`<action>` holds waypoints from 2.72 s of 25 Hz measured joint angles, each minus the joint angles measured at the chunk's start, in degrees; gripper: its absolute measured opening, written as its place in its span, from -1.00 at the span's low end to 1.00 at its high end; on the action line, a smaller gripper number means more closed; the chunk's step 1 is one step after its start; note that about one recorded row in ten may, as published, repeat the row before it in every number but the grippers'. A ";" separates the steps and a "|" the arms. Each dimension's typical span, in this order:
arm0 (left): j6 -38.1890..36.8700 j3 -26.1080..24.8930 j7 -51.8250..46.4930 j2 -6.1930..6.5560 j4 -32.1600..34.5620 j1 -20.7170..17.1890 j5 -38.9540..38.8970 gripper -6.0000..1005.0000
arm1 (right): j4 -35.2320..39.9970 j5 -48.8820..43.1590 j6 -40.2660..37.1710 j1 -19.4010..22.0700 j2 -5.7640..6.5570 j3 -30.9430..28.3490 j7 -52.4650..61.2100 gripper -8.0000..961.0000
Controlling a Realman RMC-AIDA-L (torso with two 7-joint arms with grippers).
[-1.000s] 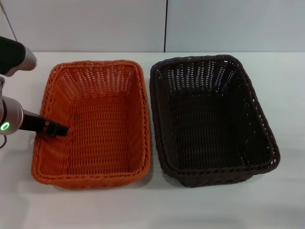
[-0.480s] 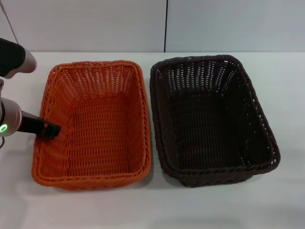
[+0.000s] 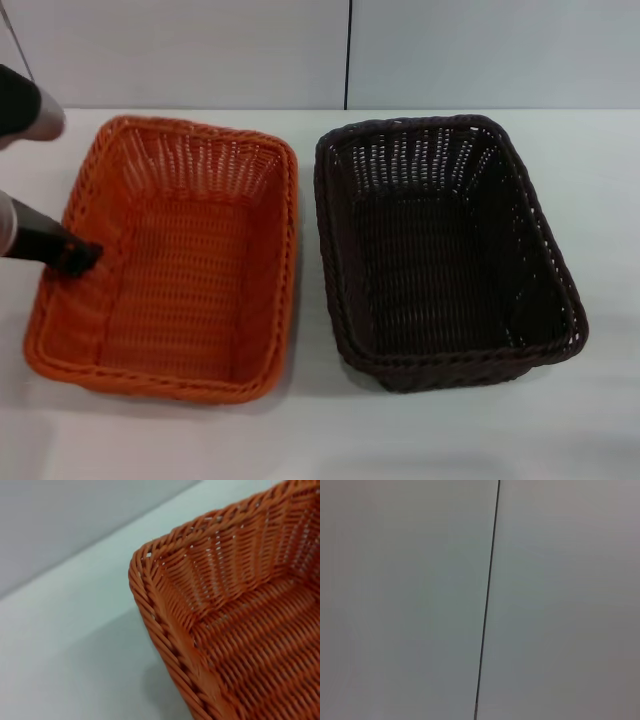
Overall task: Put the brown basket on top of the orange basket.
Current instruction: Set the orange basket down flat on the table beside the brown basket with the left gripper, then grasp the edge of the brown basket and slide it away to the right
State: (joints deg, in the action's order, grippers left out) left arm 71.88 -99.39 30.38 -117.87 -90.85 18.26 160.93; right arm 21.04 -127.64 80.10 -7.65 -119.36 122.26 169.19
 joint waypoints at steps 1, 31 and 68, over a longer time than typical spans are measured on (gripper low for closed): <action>0.00 0.00 0.00 0.00 0.00 0.00 0.00 -0.41 | 0.06 -0.02 0.00 0.01 0.00 0.00 0.00 0.50; 34.63 -22.48 44.38 0.24 -15.47 14.94 -16.14 -0.61 | 2.39 0.07 0.95 0.07 0.00 0.00 0.00 0.50; -0.24 -10.25 40.90 -0.53 6.75 18.18 -7.68 0.21 | 1.82 0.20 0.71 0.06 0.03 -0.04 -0.05 0.49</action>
State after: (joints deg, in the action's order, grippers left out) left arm 71.64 -109.64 71.28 -118.40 -84.10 36.44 153.26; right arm 22.87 -127.44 80.80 -7.59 -119.33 122.22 169.14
